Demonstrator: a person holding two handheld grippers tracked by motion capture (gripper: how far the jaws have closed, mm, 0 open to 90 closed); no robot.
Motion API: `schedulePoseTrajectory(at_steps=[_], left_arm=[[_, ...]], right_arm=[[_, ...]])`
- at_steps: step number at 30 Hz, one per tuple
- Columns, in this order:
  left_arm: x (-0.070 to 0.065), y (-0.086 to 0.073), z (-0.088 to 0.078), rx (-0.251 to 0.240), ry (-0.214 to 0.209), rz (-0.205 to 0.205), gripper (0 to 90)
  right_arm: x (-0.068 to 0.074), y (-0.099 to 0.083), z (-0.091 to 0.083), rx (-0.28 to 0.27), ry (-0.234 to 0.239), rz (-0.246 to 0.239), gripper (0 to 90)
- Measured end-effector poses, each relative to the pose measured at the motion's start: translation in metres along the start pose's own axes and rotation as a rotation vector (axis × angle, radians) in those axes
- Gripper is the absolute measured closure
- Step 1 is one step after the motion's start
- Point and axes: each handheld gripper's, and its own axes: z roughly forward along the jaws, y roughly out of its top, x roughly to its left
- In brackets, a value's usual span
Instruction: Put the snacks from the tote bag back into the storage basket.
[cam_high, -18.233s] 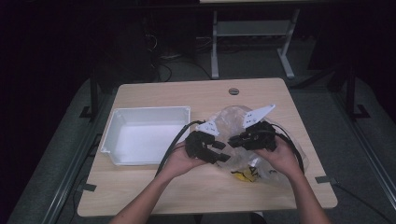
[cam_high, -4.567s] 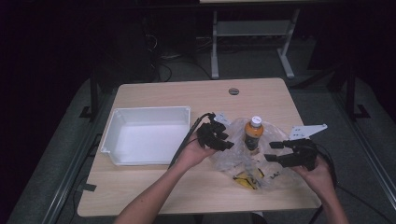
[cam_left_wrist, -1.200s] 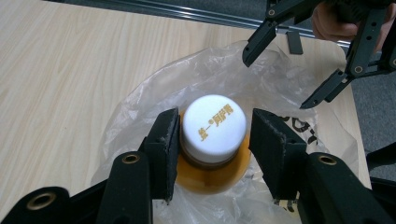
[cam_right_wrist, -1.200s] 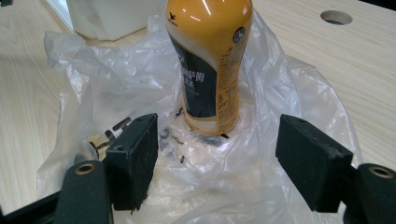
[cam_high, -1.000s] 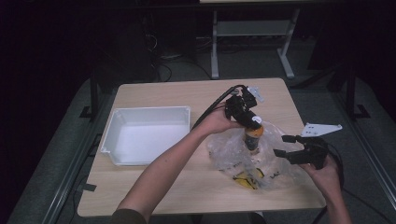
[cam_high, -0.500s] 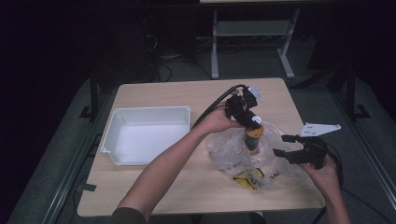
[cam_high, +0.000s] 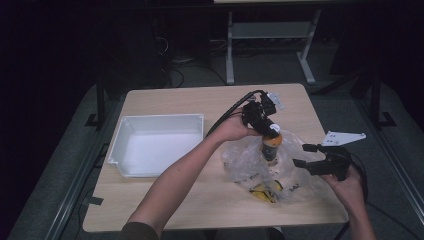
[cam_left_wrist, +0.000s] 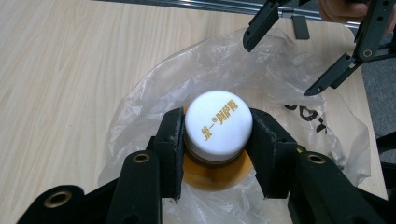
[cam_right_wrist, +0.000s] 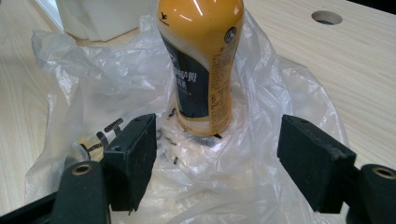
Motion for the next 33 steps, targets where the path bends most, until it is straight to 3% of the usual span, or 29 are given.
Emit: schedulePoseTrajectory(at_steps=[26, 33], left_arm=[[-0.0002, 0.0053, 0.0002, 0.036, 0.008, -0.020, 58.7], [-0.0019, 0.0080, 0.0001, 0.056, 0.020, -0.007, 58.6]], right_arm=[[-0.0029, -0.0008, -0.0010, -0.013, -0.001, 0.012, 26.9], [-0.0036, -0.0015, -0.0016, -0.015, 0.000, 0.016, 27.2]])
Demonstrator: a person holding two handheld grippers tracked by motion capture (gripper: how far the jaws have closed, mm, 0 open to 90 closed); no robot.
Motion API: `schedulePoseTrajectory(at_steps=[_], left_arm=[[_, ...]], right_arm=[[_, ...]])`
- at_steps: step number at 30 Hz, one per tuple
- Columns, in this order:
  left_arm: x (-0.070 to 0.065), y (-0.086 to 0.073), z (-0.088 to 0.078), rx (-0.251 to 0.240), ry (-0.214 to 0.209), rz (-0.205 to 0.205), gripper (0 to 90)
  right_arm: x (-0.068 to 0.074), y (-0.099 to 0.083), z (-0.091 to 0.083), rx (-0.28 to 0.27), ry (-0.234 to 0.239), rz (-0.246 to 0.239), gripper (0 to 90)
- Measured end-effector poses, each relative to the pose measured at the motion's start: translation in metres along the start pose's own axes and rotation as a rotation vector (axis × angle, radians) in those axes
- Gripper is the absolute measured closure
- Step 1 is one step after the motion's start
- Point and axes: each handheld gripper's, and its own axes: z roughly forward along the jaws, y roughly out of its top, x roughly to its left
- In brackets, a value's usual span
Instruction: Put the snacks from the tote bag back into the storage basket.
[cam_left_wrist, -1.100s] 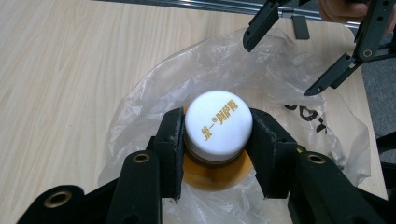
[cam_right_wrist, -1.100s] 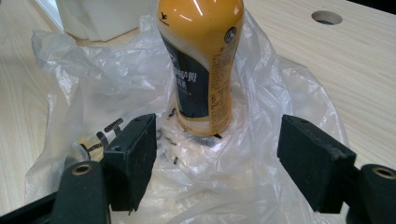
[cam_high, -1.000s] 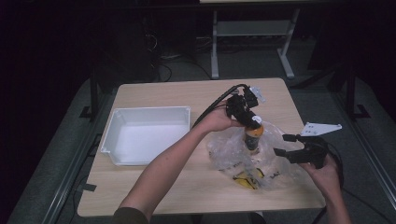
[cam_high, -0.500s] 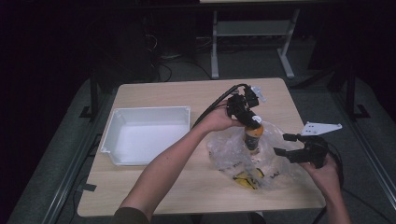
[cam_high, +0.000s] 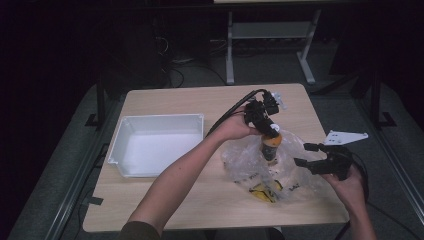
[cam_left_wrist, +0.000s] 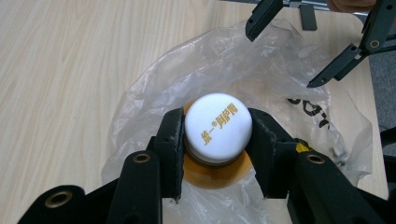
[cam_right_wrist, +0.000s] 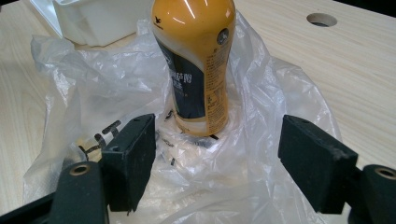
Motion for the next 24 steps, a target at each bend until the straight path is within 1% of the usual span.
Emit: schedulePoseTrajectory(at_steps=[1, 4, 7, 11, 12, 16, 17, 18, 20, 24], left_arm=[[0.0001, 0.0003, -0.0001, 0.001, 0.001, -0.003, 58.7], [-0.0013, 0.0014, 0.0001, 0.002, 0.013, 0.009, 58.6], [-0.0018, 0.0028, 0.0005, -0.005, 0.025, 0.013, 58.6], [-0.0027, 0.0043, 0.0008, 0.002, 0.024, 0.016, 58.7], [-0.0036, 0.0056, 0.0010, 0.006, 0.029, 0.024, 58.7], [-0.0064, 0.0066, 0.0014, 0.007, 0.030, 0.029, 58.7], [-0.0068, 0.0070, 0.0011, 0.010, 0.033, 0.037, 58.7], [-0.0071, 0.0076, -0.0001, 0.011, 0.038, 0.028, 58.6], [-0.0067, 0.0078, -0.0013, 0.005, 0.036, 0.022, 58.6], [-0.0081, 0.0090, -0.0013, 0.020, 0.030, 0.030, 58.6]], right_arm=[[0.0000, 0.0000, 0.0000, 0.001, 0.001, -0.001, 27.7], [0.0003, 0.0000, -0.0003, -0.002, 0.004, -0.012, 29.4], [-0.0001, -0.0006, -0.0004, 0.000, 0.005, -0.006, 29.8], [-0.0004, -0.0012, -0.0012, -0.001, 0.003, -0.008, 29.8], [-0.0010, -0.0015, -0.0019, -0.007, 0.004, -0.005, 30.6], [-0.0011, -0.0020, -0.0027, -0.013, 0.003, -0.005, 31.5], [-0.0016, -0.0023, -0.0028, -0.015, 0.005, -0.006, 31.5], [-0.0023, -0.0029, -0.0031, -0.015, 0.003, 0.000, 31.1], [-0.0029, -0.0033, -0.0032, -0.016, 0.002, 0.004, 30.5], [-0.0041, -0.0038, -0.0033, -0.016, -0.005, 0.010, 29.6]])
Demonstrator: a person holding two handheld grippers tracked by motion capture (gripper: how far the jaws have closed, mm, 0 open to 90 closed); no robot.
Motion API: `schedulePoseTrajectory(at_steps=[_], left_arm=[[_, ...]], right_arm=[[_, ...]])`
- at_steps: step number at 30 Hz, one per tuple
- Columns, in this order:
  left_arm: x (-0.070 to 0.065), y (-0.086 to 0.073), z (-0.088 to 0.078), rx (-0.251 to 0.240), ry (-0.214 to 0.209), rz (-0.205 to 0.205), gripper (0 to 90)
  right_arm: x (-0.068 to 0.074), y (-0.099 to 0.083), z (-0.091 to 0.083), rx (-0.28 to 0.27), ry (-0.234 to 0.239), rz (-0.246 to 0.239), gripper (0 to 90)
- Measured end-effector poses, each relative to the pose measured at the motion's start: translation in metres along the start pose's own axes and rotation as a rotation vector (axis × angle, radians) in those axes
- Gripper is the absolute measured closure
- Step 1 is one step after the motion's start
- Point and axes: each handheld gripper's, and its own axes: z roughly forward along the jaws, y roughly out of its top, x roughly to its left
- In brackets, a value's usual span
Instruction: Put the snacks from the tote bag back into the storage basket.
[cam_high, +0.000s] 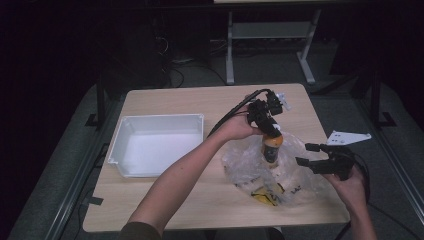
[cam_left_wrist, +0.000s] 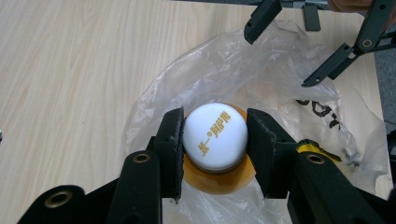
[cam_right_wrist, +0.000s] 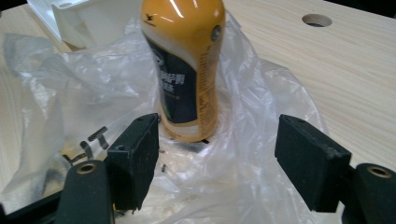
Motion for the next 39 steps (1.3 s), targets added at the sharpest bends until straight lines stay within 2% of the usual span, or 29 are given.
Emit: schedulePoseTrajectory(at_steps=[7, 13, 17, 20, 24, 29, 35, 38, 39], left_arm=[[-0.002, 0.005, -0.002, -0.006, 0.010, 0.008, 58.6], [-0.005, 0.011, -0.011, -0.021, 0.004, 0.007, 58.6], [-0.008, 0.015, -0.020, -0.018, 0.015, 0.015, 58.7], [-0.011, 0.019, -0.029, -0.021, 0.022, 0.026, 58.7], [-0.013, 0.021, -0.043, -0.046, 0.020, 0.019, 58.7], [-0.019, 0.024, -0.062, -0.051, 0.040, 0.028, 58.7], [-0.021, 0.022, -0.081, -0.075, 0.045, 0.017, 58.7], [-0.021, 0.019, -0.097, -0.084, 0.063, 0.014, 58.7], [-0.021, 0.019, -0.097, -0.084, 0.063, 0.014, 58.7]], right_arm=[[0.000, 0.000, 0.001, 0.006, -0.003, -0.001, 29.4], [-0.002, -0.002, 0.000, -0.002, -0.010, 0.004, 28.9], [-0.003, -0.002, -0.001, -0.006, -0.015, 0.009, 28.8], [-0.003, -0.003, -0.001, -0.009, -0.019, 0.012, 28.7], [-0.004, -0.003, -0.003, -0.024, -0.024, 0.021, 28.5], [-0.004, -0.004, -0.003, -0.030, -0.029, 0.023, 28.4], [-0.003, -0.004, -0.003, -0.032, -0.033, 0.023, 28.4], [-0.002, -0.004, -0.003, -0.033, -0.038, 0.024, 28.2], [-0.002, -0.004, -0.003, -0.033, -0.038, 0.024, 28.2]])
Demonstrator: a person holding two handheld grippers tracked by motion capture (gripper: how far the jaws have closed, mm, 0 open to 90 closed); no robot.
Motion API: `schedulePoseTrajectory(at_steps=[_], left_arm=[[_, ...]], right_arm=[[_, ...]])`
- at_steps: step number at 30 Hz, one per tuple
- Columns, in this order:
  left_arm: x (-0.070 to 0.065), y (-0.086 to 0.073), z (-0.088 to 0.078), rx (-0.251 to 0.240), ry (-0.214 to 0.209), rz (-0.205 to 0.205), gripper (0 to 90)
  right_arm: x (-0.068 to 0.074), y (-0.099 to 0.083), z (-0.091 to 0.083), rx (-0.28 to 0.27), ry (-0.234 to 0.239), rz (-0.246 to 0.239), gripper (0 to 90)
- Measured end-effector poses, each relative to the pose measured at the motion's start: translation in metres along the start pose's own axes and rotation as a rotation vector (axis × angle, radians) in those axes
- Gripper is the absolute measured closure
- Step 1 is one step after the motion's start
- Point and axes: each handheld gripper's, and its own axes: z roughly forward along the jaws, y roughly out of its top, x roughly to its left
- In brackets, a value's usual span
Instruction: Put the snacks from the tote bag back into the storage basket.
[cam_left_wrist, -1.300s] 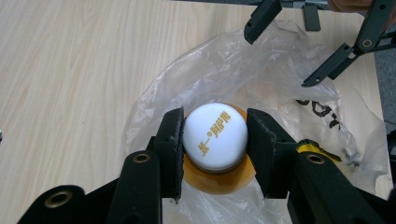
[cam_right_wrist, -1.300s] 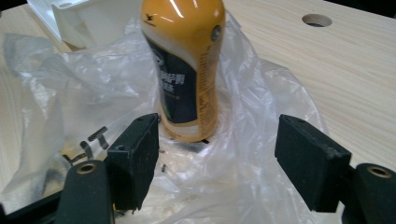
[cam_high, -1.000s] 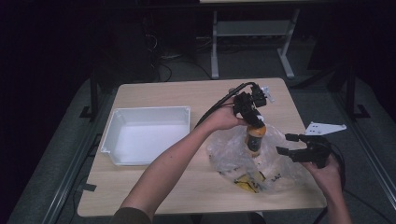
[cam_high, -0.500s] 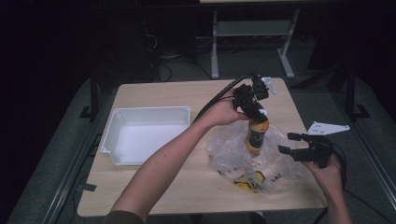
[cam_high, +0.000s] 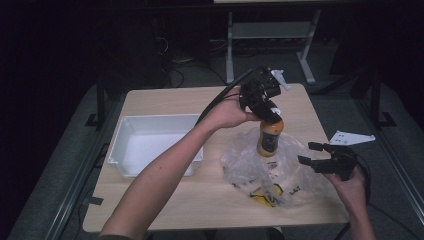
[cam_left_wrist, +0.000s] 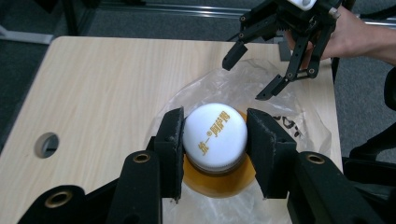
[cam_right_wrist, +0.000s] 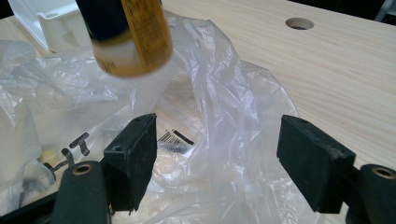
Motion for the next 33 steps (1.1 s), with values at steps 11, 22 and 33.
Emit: schedulePoseTrajectory(at_steps=[11, 22, 33], left_arm=[[0.005, -0.014, -0.039, -0.016, 0.038, -0.023, 58.7], [0.008, -0.033, -0.069, -0.017, 0.068, -0.044, 58.7], [0.012, -0.059, -0.099, 0.002, 0.115, -0.074, 58.7]], right_arm=[[0.001, 0.000, 0.001, -0.001, -0.015, 0.005, 28.1], [0.002, 0.001, 0.003, 0.005, -0.019, -0.001, 28.1], [0.002, 0.001, 0.003, 0.009, -0.025, -0.001, 28.1]])
